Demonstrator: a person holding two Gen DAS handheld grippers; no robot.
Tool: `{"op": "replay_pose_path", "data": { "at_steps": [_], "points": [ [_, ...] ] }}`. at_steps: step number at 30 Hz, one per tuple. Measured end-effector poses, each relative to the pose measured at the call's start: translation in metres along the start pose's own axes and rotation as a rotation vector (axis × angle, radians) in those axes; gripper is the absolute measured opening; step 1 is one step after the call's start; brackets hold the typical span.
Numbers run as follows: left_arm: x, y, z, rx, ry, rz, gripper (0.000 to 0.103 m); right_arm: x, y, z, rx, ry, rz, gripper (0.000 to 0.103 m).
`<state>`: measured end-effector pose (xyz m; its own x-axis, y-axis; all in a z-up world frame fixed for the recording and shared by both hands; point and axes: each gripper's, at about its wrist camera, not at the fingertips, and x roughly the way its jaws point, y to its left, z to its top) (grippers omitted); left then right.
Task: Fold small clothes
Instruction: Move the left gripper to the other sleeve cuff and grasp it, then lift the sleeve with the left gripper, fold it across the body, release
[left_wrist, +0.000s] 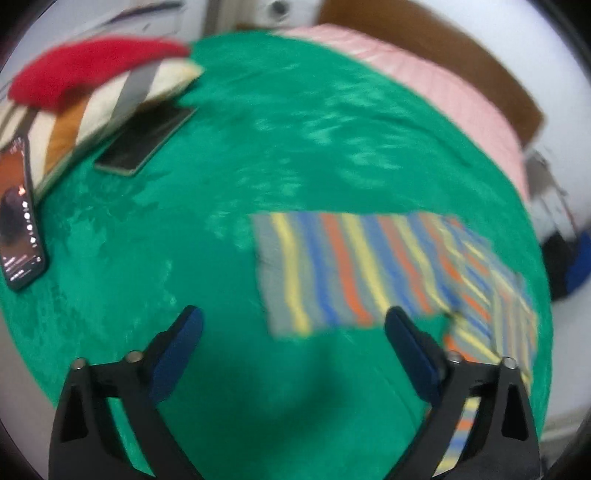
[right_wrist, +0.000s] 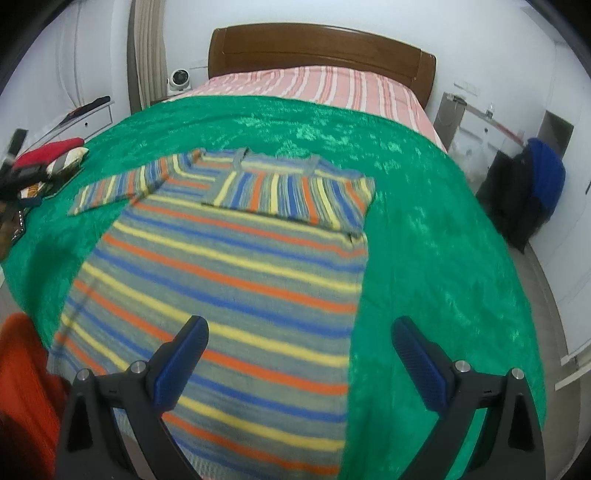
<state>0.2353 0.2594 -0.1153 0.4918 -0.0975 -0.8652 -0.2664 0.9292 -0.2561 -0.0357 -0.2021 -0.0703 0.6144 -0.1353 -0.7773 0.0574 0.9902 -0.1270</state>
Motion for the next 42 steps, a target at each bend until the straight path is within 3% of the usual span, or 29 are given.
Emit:
{"op": "replay_pose_path", "data": {
  "at_steps": [1,3,6,7,8,9,11,15,20,23,26,27,28,29,31,33,35,38,40,42],
  "points": [
    [0.013,0.002,0.007,-0.021,0.016,0.040,0.085,0.001,-0.001,-0.002,0.002,0.007,-0.004,0.099],
    [0.032,0.007,0.014,-0.083,0.032,0.065,0.083,0.003,-0.005,-0.008,0.005,0.021,-0.012,0.099],
    [0.050,0.008,0.014,-0.169,0.048,-0.017,0.069,0.007,-0.010,-0.015,0.007,0.040,-0.023,0.099],
    [0.056,0.005,0.014,-0.179,0.051,-0.039,0.054,0.007,-0.012,-0.018,0.010,0.044,-0.025,0.099],
    [0.060,0.001,0.013,-0.171,0.051,-0.042,0.023,0.009,-0.014,-0.020,0.014,0.048,-0.027,0.099],
    [0.064,-0.005,0.013,-0.148,0.056,-0.033,0.003,0.010,-0.015,-0.021,0.019,0.051,-0.028,0.099],
    [0.062,-0.023,0.013,-0.087,0.039,0.026,0.002,0.012,-0.020,-0.022,0.033,0.057,-0.027,0.099],
    [0.004,-0.097,0.026,0.157,-0.115,0.033,0.002,0.009,-0.029,-0.022,0.063,0.034,-0.028,0.099],
    [-0.077,-0.231,0.022,0.464,-0.230,-0.129,0.002,0.011,-0.041,-0.022,0.103,0.017,-0.020,0.099],
    [-0.087,-0.302,-0.003,0.609,-0.224,-0.194,0.002,0.014,-0.045,-0.027,0.128,0.025,-0.010,0.099],
    [-0.059,-0.353,-0.031,0.701,-0.160,-0.209,0.007,0.014,-0.049,-0.033,0.141,0.030,-0.006,0.099],
    [-0.048,-0.364,-0.035,0.713,-0.136,-0.211,0.011,0.013,-0.049,-0.035,0.141,0.030,-0.009,0.099],
    [-0.027,-0.379,-0.047,0.731,-0.078,-0.221,0.030,0.013,-0.051,-0.037,0.142,0.031,-0.011,0.099],
    [-0.018,-0.380,-0.053,0.733,-0.049,-0.225,0.057,0.013,-0.051,-0.038,0.143,0.033,-0.013,0.099],
    [0.003,-0.384,-0.061,0.701,-0.009,-0.230,0.070,0.013,-0.055,-0.042,0.151,0.036,-0.015,0.099],
    [0.005,-0.376,-0.064,0.649,-0.011,-0.247,0.073,0.012,-0.059,-0.045,0.161,0.035,-0.018,0.099],
    [0.009,-0.356,-0.060,0.575,-0.030,-0.222,0.086,0.012,-0.063,-0.048,0.173,0.034,-0.019,0.099],
    [0.033,-0.327,-0.062,0.514,-0.064,-0.108,0.094,0.019,-0.067,-0.051,0.191,0.052,-0.011,0.099],
    [0.053,-0.312,-0.072,0.534,-0.027,-0.031,0.094,0.022,-0.069,-0.051,0.199,0.055,-0.006,0.099],
    [0.073,-0.300,-0.084,0.558,0.020,0.046,0.087,0.023,-0.070,-0.051,0.202,0.048,-0.004,0.099]
  ]
}}
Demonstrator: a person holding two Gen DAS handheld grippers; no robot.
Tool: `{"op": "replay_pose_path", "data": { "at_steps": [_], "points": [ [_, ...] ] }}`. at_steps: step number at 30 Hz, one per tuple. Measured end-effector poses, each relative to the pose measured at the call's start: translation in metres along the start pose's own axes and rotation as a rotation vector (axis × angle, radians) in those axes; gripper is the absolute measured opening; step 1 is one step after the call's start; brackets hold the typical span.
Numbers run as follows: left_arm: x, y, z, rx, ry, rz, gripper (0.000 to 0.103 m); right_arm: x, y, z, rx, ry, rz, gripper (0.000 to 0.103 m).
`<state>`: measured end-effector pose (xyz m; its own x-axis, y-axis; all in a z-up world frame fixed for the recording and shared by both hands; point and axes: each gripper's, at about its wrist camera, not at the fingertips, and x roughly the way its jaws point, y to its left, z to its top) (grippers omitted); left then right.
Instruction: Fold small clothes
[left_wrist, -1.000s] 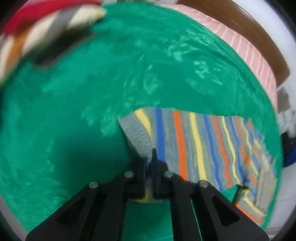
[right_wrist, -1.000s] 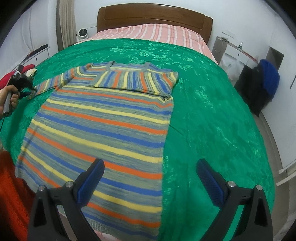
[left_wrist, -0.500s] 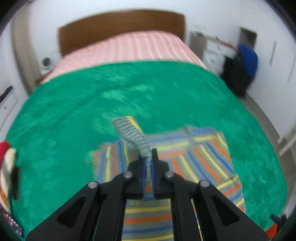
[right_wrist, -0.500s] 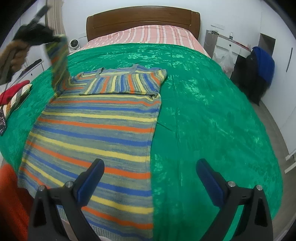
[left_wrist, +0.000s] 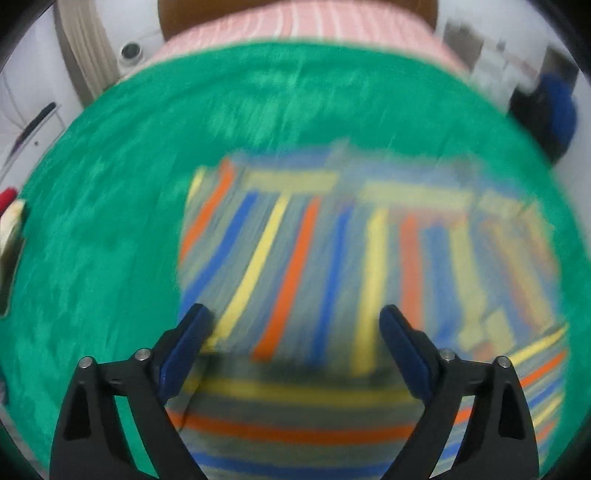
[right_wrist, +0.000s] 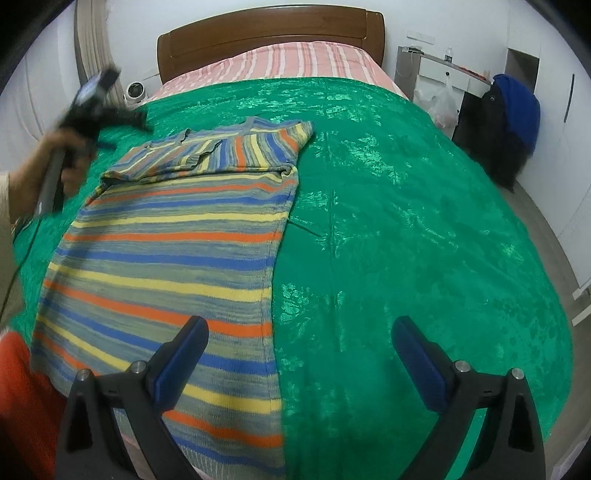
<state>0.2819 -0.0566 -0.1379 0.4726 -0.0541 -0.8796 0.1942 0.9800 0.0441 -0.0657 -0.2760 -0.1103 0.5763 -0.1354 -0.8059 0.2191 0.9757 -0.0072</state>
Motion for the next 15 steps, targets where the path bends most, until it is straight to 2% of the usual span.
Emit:
{"op": "replay_pose_path", "data": {
  "at_steps": [1,3,5,7,8,12,14,15],
  "points": [
    [0.001,0.003,-0.011,0.007,0.004,0.010,0.076,-0.001,-0.001,0.001,-0.002,-0.005,0.000,0.099],
    [-0.017,0.012,-0.027,0.008,-0.058,-0.025,0.077,-0.005,-0.004,0.003,-0.006,-0.020,-0.008,0.099],
    [-0.050,0.027,-0.047,0.017,-0.148,-0.057,0.091,-0.009,-0.011,0.007,-0.005,-0.051,-0.031,0.099],
    [-0.075,0.044,-0.062,0.031,-0.216,-0.054,0.099,-0.009,-0.020,0.012,-0.002,-0.083,-0.060,0.099],
    [-0.084,0.052,-0.067,0.037,-0.240,-0.049,0.099,-0.007,-0.025,0.016,0.000,-0.096,-0.078,0.099],
    [-0.088,0.099,-0.085,0.028,-0.248,0.030,0.099,0.012,-0.050,0.035,0.043,-0.123,-0.125,0.099],
    [-0.078,0.127,-0.087,-0.032,-0.231,0.068,0.099,0.020,-0.058,0.047,0.050,-0.141,-0.128,0.099],
    [-0.070,0.138,-0.084,-0.067,-0.226,0.064,0.099,0.026,-0.061,0.053,0.048,-0.152,-0.126,0.099]
  ]
}}
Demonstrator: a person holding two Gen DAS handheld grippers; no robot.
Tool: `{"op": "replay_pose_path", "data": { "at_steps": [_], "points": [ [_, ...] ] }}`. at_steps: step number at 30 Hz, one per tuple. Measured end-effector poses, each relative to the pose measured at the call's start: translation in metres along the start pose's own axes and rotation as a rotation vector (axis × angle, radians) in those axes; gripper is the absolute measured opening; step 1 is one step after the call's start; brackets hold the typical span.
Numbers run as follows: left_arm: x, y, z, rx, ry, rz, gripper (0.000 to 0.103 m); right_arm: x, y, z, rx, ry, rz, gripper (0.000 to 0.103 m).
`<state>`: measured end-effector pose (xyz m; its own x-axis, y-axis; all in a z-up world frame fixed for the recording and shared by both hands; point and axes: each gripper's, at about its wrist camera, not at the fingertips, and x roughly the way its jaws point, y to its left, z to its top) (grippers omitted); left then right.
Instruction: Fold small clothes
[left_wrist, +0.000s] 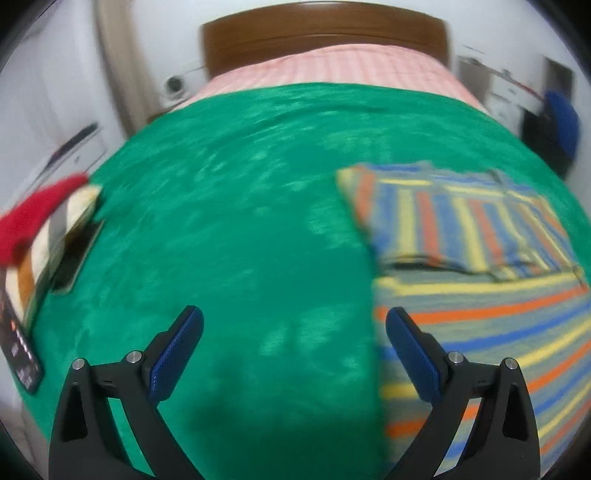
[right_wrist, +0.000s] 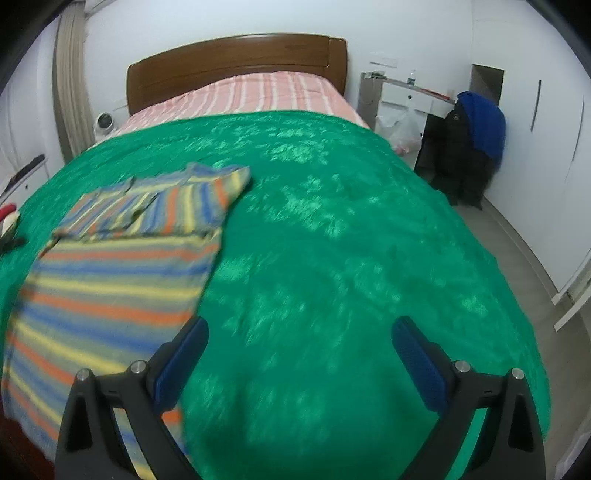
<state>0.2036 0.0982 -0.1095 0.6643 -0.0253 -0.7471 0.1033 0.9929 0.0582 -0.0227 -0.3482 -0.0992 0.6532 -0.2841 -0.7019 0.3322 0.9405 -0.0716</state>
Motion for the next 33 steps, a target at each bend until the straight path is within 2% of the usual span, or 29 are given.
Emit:
{"op": "replay_pose_path", "data": {
  "at_steps": [3,6,8,10,11,33],
  "points": [
    [0.031,0.018,-0.001,-0.070,0.020,0.014,0.099,0.023,-0.005,0.012,-0.012,-0.038,0.008,0.099],
    [0.069,0.023,-0.014,-0.072,0.105,0.036,0.103,0.051,-0.011,0.011,-0.014,-0.029,0.005,0.099],
    [0.067,0.027,-0.023,-0.088,0.041,0.016,0.103,0.073,-0.015,0.002,-0.003,0.028,-0.014,0.099],
    [0.067,0.025,-0.023,-0.086,0.044,0.028,0.103,0.094,-0.020,-0.010,0.030,0.099,0.001,0.100],
    [0.066,0.023,-0.024,-0.082,0.040,0.038,0.103,0.097,-0.022,-0.011,0.044,0.100,0.015,0.101],
    [0.066,0.026,-0.028,-0.087,0.038,0.027,0.103,0.102,-0.024,-0.014,0.058,0.089,0.038,0.103]
  ]
}}
